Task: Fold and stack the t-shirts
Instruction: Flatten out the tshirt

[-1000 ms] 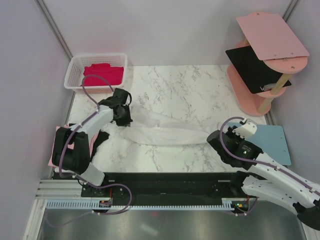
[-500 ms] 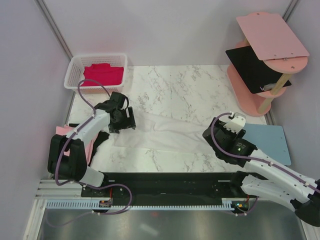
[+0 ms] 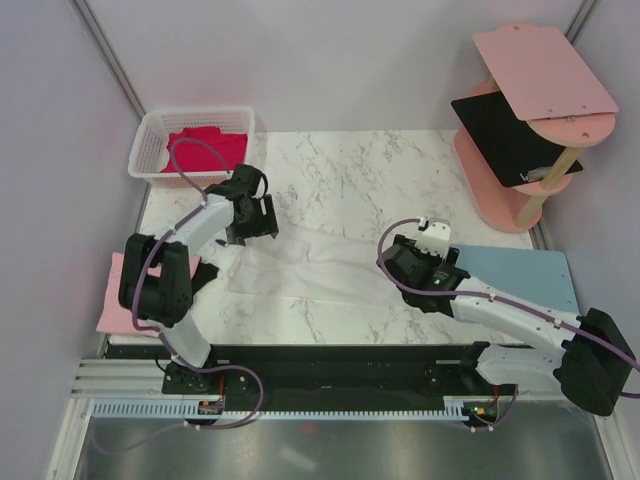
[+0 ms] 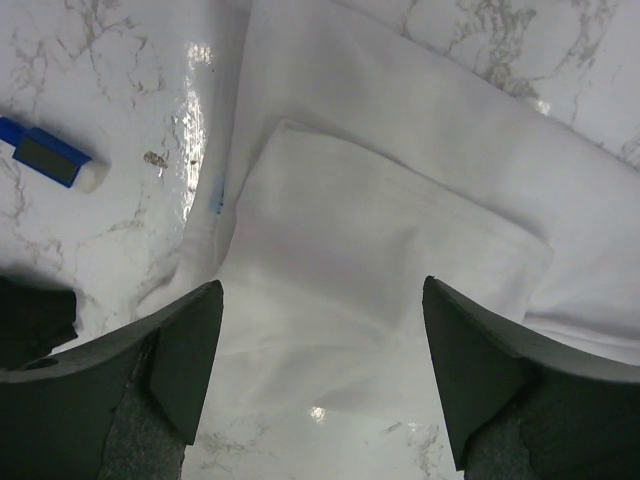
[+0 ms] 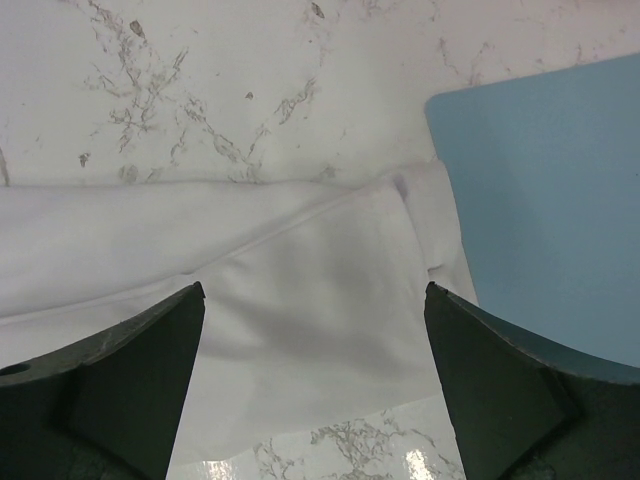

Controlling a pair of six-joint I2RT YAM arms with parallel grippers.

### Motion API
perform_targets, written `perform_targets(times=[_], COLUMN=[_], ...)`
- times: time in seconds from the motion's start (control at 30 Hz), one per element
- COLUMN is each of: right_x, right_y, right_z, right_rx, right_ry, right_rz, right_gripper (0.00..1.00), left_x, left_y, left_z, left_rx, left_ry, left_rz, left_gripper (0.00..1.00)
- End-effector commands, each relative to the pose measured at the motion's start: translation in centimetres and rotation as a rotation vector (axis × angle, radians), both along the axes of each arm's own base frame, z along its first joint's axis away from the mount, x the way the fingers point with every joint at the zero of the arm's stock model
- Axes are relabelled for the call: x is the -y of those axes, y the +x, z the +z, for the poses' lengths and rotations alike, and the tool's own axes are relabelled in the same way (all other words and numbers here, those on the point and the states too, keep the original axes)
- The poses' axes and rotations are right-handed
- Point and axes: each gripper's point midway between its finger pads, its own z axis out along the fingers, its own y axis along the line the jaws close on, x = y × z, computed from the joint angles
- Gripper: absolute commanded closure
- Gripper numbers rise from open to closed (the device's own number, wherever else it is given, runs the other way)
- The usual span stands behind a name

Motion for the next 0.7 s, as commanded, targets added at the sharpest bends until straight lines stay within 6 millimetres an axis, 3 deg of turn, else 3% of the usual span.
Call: perform_targets(times=[0.0,0.17,0.27,0.3,0.43,0.53,0.57,0.67], right_x=[-1.4,-0.9,-0.6,-0.6,-0.6,-0.7,-0.6,-0.6], right_y=[1.4,1.4,1.5,1.5,1.6,1.6,1.6,1.5], right_z=[1.2,1.2,1.2,1.2,0.9,0.6,0.6,0.3], right_rx=[0.038,0.040,0.043,0.042,0.035,0.026,0.026,0.021], right_ry=[0.040,0.040,0.043,0.043,0.050,0.048,0.047,0.050], right_rz=[0.011,0.004,0.003,0.003,0.005,0.009,0.008,0.008], right_gripper=[0.02,0.02,0.02,0.02,0.02,0.02,0.02,0.02], left_x=[-0.9,-1.2,-1.1,-1.1,-0.9,-0.7,-0.6,0.0], left_y=[1.8,1.9,1.9,2.0,1.9,1.2,0.7,-2.0], left_z=[-1.5,-2.9,-2.8,-2.6,-1.1,1.6,3.4,4.9], left_rx=[-0.012,-0.043,-0.040,-0.036,0.000,0.061,0.102,0.112], left_ry=[0.073,0.098,0.092,0.091,0.072,0.036,0.011,-0.055], left_rz=[0.008,0.015,0.011,0.010,0.003,-0.007,-0.013,-0.046], left_gripper=[0.14,0.20,0.68,0.98,0.98,0.98,0.98,0.98])
